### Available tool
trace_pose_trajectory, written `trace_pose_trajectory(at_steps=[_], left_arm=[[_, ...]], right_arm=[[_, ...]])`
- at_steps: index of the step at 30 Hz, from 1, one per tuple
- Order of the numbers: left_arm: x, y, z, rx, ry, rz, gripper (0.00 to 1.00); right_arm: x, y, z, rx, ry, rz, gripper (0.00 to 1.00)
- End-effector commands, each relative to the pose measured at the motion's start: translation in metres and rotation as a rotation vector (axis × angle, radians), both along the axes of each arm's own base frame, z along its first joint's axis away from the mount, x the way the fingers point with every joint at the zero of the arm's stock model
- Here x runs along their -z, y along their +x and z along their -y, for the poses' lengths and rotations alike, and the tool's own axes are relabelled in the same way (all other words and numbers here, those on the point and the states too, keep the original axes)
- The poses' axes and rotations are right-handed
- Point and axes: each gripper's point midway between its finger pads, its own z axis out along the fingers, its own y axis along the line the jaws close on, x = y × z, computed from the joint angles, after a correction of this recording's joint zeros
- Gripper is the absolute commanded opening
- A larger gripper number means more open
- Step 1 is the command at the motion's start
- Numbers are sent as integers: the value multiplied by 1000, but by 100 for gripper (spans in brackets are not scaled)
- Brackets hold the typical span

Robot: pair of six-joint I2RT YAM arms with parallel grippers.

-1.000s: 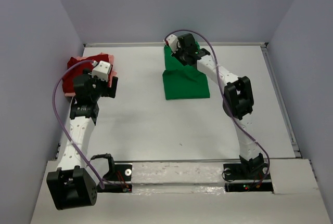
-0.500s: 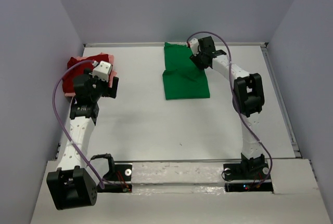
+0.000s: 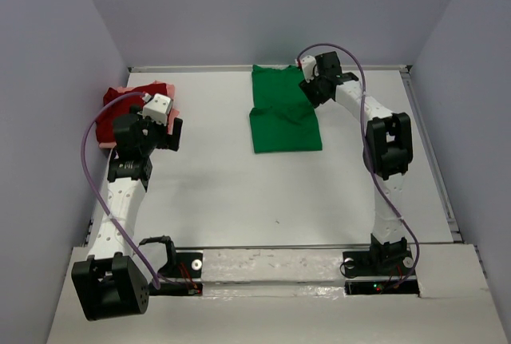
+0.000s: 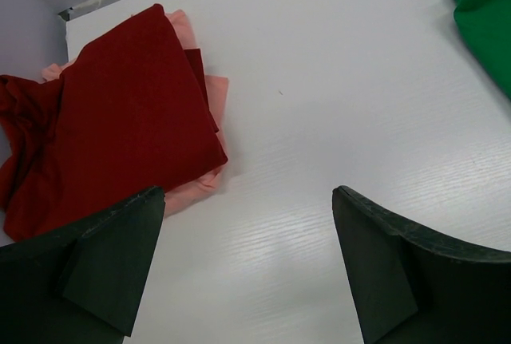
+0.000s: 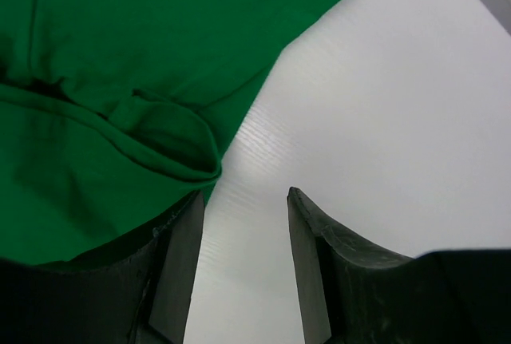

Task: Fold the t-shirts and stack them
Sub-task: Smooth out the 2/3-rectangle-folded T-shirt at the center of the board.

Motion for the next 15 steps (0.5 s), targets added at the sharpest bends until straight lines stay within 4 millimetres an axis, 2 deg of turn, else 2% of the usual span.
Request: trace_pose_trajectory(at_steps=[1,15], left_arm=[[-18,5,0,5,-7,56,99],[-17,5,-3,-3,-3,52,99]], right_arm=[[-28,-5,-23,-52,100,-3,51],[-7,-2,-36,-88,138,-67,46]])
